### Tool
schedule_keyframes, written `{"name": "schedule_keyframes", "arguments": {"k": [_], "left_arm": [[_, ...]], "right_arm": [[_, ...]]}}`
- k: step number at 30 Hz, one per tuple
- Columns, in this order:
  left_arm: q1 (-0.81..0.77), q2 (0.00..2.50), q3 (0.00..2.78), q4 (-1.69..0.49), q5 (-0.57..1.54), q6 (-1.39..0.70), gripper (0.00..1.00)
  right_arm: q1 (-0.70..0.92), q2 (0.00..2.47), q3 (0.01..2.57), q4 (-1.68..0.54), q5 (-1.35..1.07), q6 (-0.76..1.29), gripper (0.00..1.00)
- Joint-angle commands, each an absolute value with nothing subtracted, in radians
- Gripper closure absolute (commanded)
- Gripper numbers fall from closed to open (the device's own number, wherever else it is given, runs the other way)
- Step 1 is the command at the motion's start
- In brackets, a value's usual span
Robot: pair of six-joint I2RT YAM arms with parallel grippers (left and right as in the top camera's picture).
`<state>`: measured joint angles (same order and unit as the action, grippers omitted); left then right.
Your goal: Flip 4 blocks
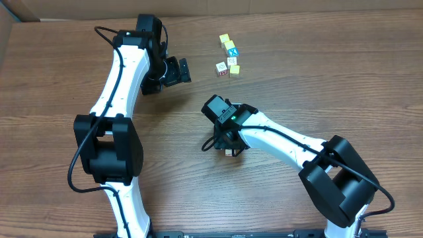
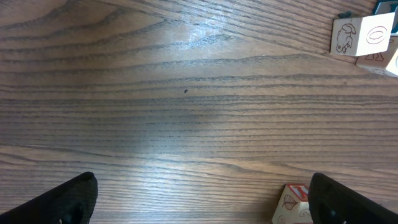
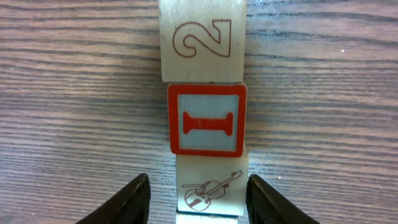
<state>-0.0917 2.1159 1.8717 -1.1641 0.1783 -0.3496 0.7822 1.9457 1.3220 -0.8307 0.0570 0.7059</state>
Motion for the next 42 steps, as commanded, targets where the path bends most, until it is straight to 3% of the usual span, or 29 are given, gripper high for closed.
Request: {"name": "schedule_keyframes", "arguments": {"k": [1, 16, 42], "left_arm": [[-0.101, 2.122, 1.885, -1.166, 0.165, -0.355, 0.00], [-0.101, 2.122, 1.885, -1.166, 0.165, -0.355, 0.00], [-0.101, 2.122, 1.885, -1.166, 0.165, -0.355, 0.00]], "right_arm": [[0.784, 1.922, 1.356, -0.834, 0.054, 0.702, 0.48], [0.791, 1.889, 1.345, -0.944, 0.024, 0.706, 0.49], [0.844, 1.938, 1.328, -0.923, 0.096, 0.710, 0.49]]}}
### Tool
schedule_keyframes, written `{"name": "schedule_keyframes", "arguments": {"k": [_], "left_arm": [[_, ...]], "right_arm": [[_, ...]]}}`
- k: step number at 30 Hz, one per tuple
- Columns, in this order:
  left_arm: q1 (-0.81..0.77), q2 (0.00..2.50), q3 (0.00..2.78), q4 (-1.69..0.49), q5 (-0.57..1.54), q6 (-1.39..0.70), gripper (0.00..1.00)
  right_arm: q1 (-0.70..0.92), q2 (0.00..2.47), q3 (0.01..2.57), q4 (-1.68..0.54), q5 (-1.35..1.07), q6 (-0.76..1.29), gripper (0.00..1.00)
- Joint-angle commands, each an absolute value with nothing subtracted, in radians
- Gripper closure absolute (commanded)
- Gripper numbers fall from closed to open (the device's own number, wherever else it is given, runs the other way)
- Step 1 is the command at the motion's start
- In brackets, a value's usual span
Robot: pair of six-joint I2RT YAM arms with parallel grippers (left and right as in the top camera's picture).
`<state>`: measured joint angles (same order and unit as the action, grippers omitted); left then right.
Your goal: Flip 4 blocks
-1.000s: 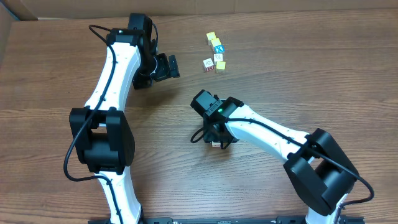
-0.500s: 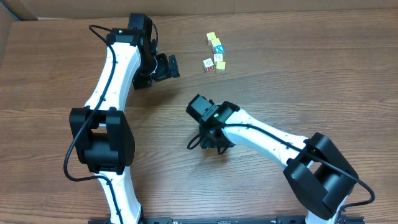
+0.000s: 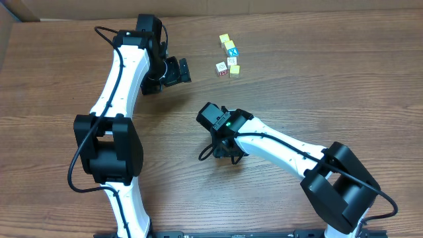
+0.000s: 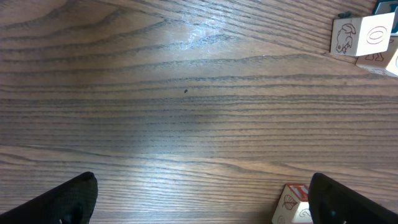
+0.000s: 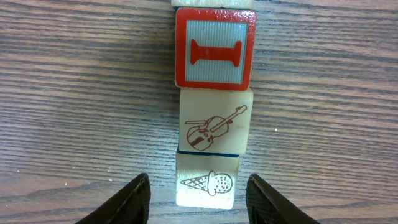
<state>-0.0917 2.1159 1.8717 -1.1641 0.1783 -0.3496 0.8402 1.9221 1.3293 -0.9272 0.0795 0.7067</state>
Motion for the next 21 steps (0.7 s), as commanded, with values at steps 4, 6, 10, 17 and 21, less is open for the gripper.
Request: {"name": "schedule_keyframes", "arguments": {"k": [4, 6, 10, 17, 21], "left_arm": [[-0.101, 2.122, 1.885, -1.166, 0.165, -0.355, 0.00], [-0.101, 2.122, 1.885, -1.166, 0.165, -0.355, 0.00], [-0.101, 2.122, 1.885, -1.166, 0.165, -0.355, 0.00], [-0.101, 2.122, 1.885, -1.166, 0.165, -0.355, 0.00], [-0.101, 2.122, 1.885, -1.166, 0.165, -0.355, 0.00]], "right_arm": [[0.844, 1.940, 1.328, -0.925, 0.117, 0.710, 0.53], [0.844, 1.940, 1.328, -0.930, 0.134, 0.710, 0.55], [0.844, 1.940, 1.328, -0.933, 0.142, 0.710, 0.55], [0.844, 1.940, 1.328, -0.933, 0.142, 0.710, 0.56], [0.844, 1.940, 1.328, -0.933, 0.142, 0.710, 0.55]]}}
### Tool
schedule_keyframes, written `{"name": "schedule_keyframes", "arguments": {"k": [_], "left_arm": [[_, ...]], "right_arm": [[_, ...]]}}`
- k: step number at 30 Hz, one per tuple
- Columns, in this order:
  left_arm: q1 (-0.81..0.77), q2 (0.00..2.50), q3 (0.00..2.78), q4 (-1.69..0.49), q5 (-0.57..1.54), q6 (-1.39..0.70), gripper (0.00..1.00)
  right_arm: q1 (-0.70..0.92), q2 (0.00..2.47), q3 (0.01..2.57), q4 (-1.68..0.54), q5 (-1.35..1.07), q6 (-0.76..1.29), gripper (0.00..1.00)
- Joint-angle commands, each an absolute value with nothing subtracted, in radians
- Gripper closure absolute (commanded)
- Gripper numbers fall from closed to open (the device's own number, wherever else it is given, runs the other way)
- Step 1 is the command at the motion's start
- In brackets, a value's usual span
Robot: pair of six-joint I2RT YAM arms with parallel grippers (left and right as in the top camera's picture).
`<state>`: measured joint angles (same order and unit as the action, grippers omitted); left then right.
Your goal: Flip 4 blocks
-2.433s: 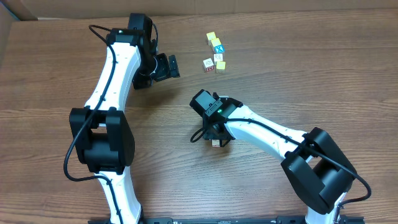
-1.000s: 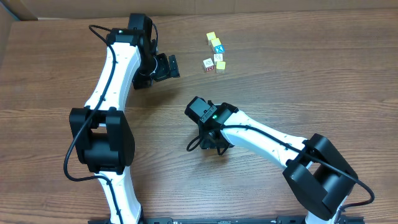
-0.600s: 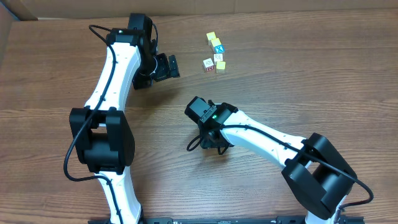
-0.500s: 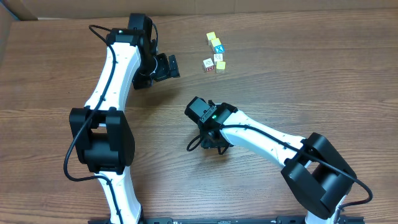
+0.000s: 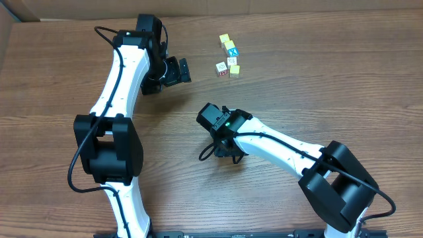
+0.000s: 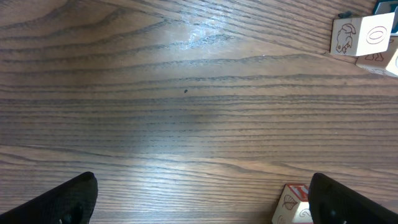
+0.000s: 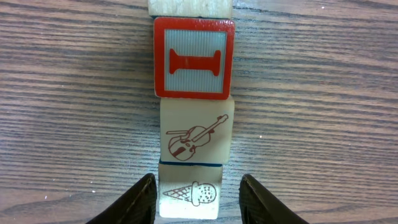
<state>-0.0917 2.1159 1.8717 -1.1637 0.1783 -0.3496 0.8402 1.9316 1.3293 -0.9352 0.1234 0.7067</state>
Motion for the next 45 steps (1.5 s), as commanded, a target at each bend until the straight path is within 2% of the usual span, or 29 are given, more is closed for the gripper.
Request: {"name": "schedule_keyframes", "arguments": {"k": [1, 20, 29, 40, 42, 45], "left_arm": [[-0.101, 2.122, 1.885, -1.166, 0.165, -0.355, 0.00], [-0.101, 2.122, 1.885, -1.166, 0.165, -0.355, 0.00], [-0.101, 2.122, 1.885, -1.166, 0.165, -0.355, 0.00], [-0.101, 2.122, 1.885, -1.166, 0.165, -0.355, 0.00], [-0.101, 2.122, 1.885, -1.166, 0.165, -0.355, 0.00], [-0.101, 2.122, 1.885, -1.166, 0.165, -0.355, 0.00]], "right_arm": [[0.844, 1.940, 1.328, -0.933, 0.142, 0.710, 0.55], [0.843, 1.934, 1.341, -0.928, 0.156, 0.710, 0.56], [0.810, 1.833, 1.421, -0.980, 0.148, 0.706, 0.54], [0.727, 1.765, 1.438, -0.976, 0.066, 0.618, 0.41], [0.701, 1.765, 1.441, -0.971, 0.067, 0.612, 0.24], [0.659, 1.765, 1.441, -0.949, 0.069, 0.597, 0.12]]}}
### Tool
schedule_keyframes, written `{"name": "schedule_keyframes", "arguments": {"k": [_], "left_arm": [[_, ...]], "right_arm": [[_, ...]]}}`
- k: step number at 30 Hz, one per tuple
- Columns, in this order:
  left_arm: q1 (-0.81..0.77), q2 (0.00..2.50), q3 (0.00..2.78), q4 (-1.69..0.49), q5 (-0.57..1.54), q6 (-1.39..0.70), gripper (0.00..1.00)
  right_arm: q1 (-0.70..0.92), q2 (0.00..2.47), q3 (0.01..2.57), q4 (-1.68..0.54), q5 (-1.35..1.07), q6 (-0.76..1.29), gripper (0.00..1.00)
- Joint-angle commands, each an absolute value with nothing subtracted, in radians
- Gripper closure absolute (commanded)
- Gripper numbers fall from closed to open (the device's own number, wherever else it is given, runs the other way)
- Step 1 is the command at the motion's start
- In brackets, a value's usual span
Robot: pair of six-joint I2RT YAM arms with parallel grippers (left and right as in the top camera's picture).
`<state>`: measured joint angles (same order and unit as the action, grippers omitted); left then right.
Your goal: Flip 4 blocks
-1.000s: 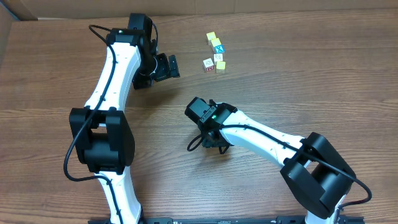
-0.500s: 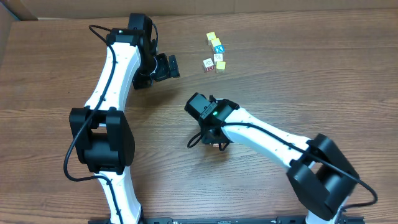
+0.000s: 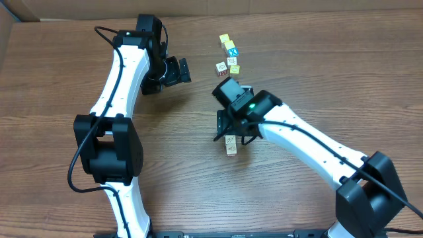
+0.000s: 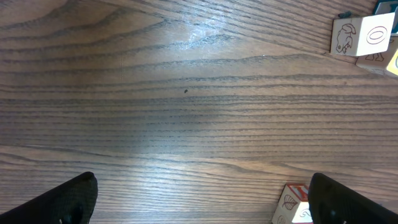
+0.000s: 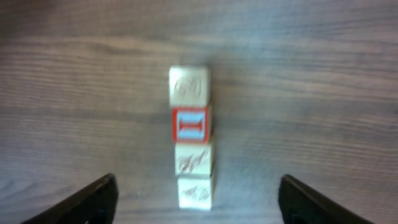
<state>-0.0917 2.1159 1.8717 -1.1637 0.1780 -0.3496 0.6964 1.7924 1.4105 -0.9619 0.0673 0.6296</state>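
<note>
Four blocks lie in a touching row on the table: a "2" block (image 5: 189, 86), a red "I" block (image 5: 191, 124), a violin block (image 5: 194, 160) and an ice-cream block (image 5: 195, 193). From overhead the row (image 3: 230, 147) shows partly under my right gripper (image 3: 232, 127). That right gripper (image 5: 198, 205) hangs high above the row, open wide and holding nothing; its view is blurred. My left gripper (image 3: 178, 70) is open over bare wood at the far left (image 4: 199, 208), with a leaf block (image 4: 293, 204) beside its right finger.
A cluster of several loose blocks (image 3: 229, 55) lies at the far middle of the table; one with an "O" face (image 4: 364, 34) shows in the left wrist view. The brown wooden table (image 3: 317, 79) stretches all round the row.
My right gripper was low over the ice-cream end of the row with its jaws narrow. Now it is high above the row and open wide. The four blocks lie as before.
My right gripper was low with the violin block between its fingers. Then it stood over the ice-cream block at the row's end, jaws slightly narrower at the last look. Now it is raised and wide open. The left arm has stayed still.
</note>
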Motion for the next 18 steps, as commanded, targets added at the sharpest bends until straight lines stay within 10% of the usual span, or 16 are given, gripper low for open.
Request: {"name": "schedule_keyframes", "arguments": {"k": [1, 18], "left_arm": [[-0.101, 2.122, 1.885, -1.166, 0.165, -0.355, 0.00], [-0.101, 2.122, 1.885, -1.166, 0.165, -0.355, 0.00]], "right_arm": [[0.645, 1.765, 1.441, -0.945, 0.069, 0.597, 0.09], [0.571, 1.765, 1.441, -0.952, 0.069, 0.598, 0.00]]}}
